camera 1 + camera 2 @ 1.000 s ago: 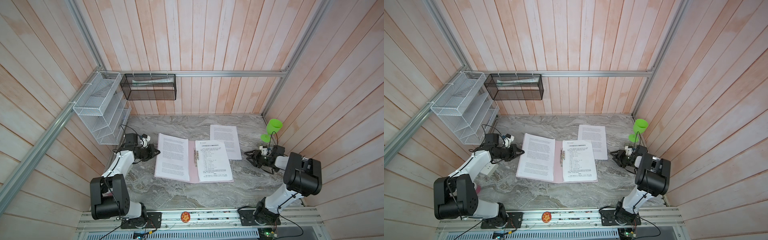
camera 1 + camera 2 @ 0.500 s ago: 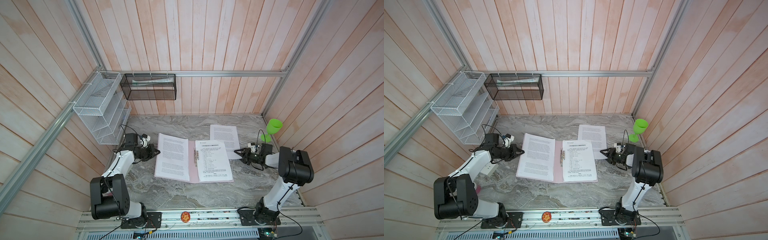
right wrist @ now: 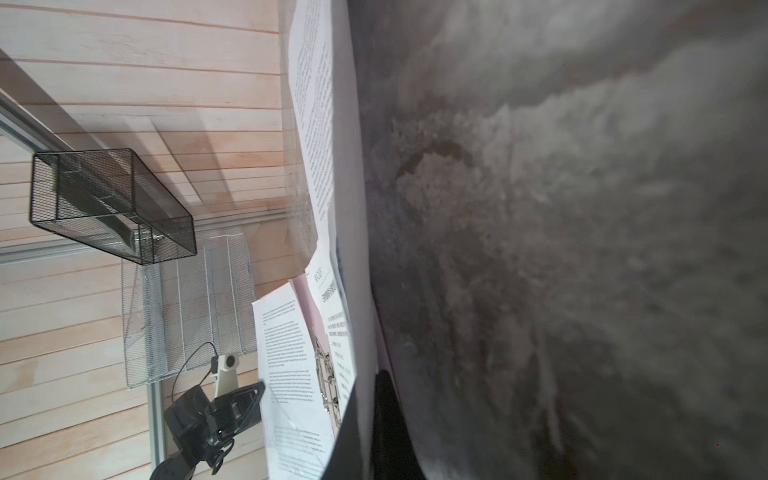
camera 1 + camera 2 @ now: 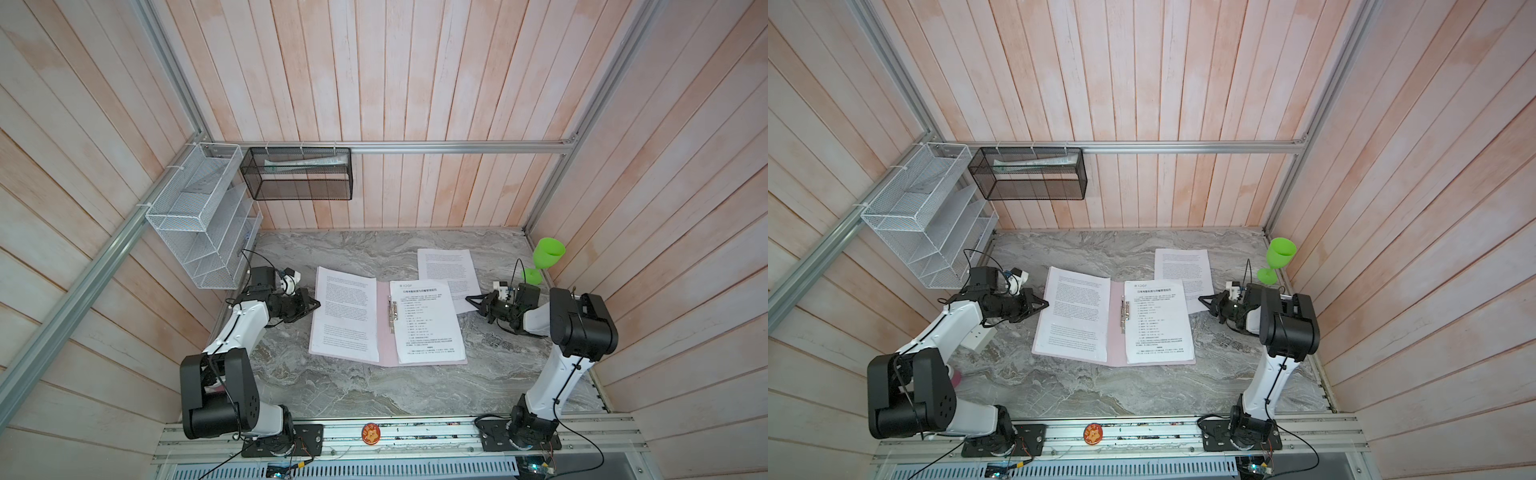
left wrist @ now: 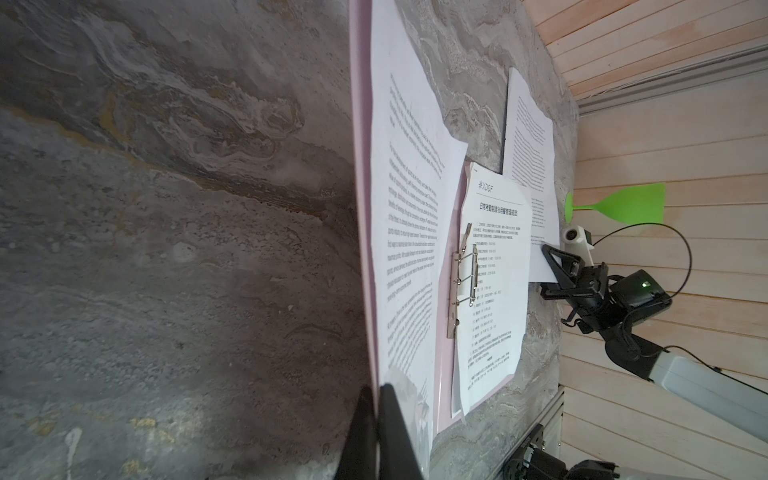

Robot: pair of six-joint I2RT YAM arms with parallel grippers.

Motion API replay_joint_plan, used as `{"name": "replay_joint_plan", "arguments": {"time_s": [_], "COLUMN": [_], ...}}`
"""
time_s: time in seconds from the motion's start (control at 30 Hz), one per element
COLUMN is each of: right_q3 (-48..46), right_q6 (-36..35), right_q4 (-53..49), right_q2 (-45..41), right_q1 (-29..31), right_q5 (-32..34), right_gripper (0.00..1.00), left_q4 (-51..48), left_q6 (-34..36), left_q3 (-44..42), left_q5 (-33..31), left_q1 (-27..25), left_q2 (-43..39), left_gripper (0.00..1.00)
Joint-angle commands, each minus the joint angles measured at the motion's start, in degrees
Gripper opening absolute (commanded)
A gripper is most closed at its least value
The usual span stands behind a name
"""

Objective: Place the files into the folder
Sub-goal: 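Lift the white sheet and carry it over the pink folder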

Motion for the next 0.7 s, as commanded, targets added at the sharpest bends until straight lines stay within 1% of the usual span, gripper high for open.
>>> {"name": "replay_joint_plan", "arguments": {"time_s": [0.0, 0.13, 0.3, 0.53, 0.67], "right_q3": [1.55, 3.66, 9.03, 16.24, 16.08], "right_q6": [4.24, 7.41, 6.92, 10.28, 13.08], "right_q4": [6.04, 7.68, 3.4, 2.44, 3.92], "right_q2": [-3.75, -6.38, -9.73, -13.73, -17.89], "right_q1": [0.04, -0.06, -0.13, -0.05, 0.6], "right_q5": [0.48, 1.3, 2.78, 2.36, 2.08], "right_gripper": [0.0, 0.0, 0.0, 0.0, 0.0], "left_q4": [-0.04, -0.1, -0.18, -0.15, -0.15], "left_q6": [1.12, 1.13, 1.12, 1.11, 1.08], "left_q3": [0.26, 0.2, 0.21, 0.2, 0.12], "left_q5": [-1.21, -1.26, -1.3, -1.31, -1.48], "left_q1": [0.03, 0.03, 0.03, 0.02, 0.03], "left_q2": [-0.67, -0.63, -0.52, -0.46, -0.64], "left_gripper": [0.0, 0.0, 0.0, 0.0, 0.0]}}
